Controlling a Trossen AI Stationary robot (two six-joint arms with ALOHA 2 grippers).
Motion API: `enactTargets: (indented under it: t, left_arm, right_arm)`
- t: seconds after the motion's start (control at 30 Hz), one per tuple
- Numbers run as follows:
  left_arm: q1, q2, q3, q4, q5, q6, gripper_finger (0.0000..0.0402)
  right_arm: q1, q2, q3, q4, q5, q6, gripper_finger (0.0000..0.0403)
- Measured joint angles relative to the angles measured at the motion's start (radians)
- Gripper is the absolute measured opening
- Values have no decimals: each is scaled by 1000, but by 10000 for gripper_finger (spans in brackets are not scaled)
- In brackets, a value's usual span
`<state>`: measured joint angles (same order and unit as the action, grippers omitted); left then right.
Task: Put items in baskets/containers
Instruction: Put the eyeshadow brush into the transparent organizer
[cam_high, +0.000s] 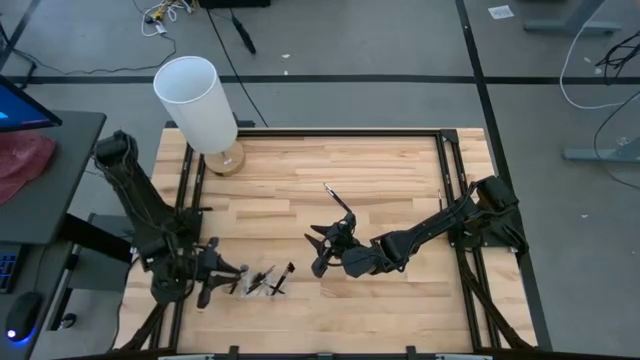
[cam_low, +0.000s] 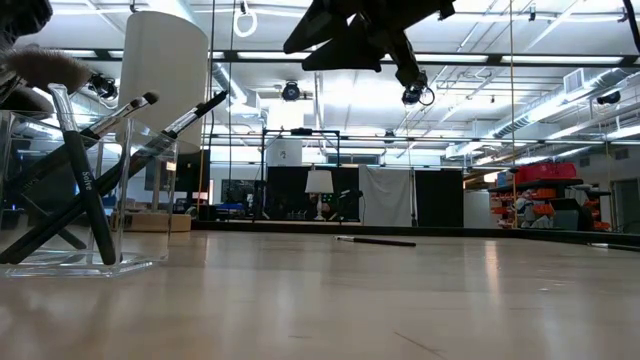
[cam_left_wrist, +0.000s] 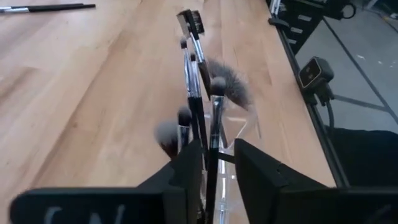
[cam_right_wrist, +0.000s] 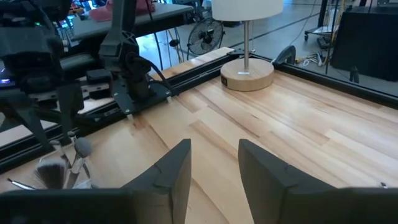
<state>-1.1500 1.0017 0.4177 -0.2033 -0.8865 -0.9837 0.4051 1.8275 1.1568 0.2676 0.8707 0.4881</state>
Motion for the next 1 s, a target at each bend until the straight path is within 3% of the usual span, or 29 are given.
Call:
enactTargets:
  t: [0.17,0.37,0.57,0.67,0.73,1.0]
  left_arm:
    - [0,-110,23,-81,12,44,126]
    - [0,-278,42,-112,7,225,137]
    - [3,-357,42,-175,-157,366,137]
    - [21,-356,42,-229,-272,367,137]
    - [44,-356,42,-283,-291,342,138]
    - [115,-354,2,-392,-189,176,138]
  right_arm:
    - [-10,0,0,0,-3,0,137]
    - [-25,0,0,0,-3,1,137]
    - [-45,0,0,-16,-22,2,137]
    - [-68,0,0,-83,-68,53,137]
    - [-93,0,0,-153,-109,106,137]
    - [-240,0,-146,-232,-231,209,137]
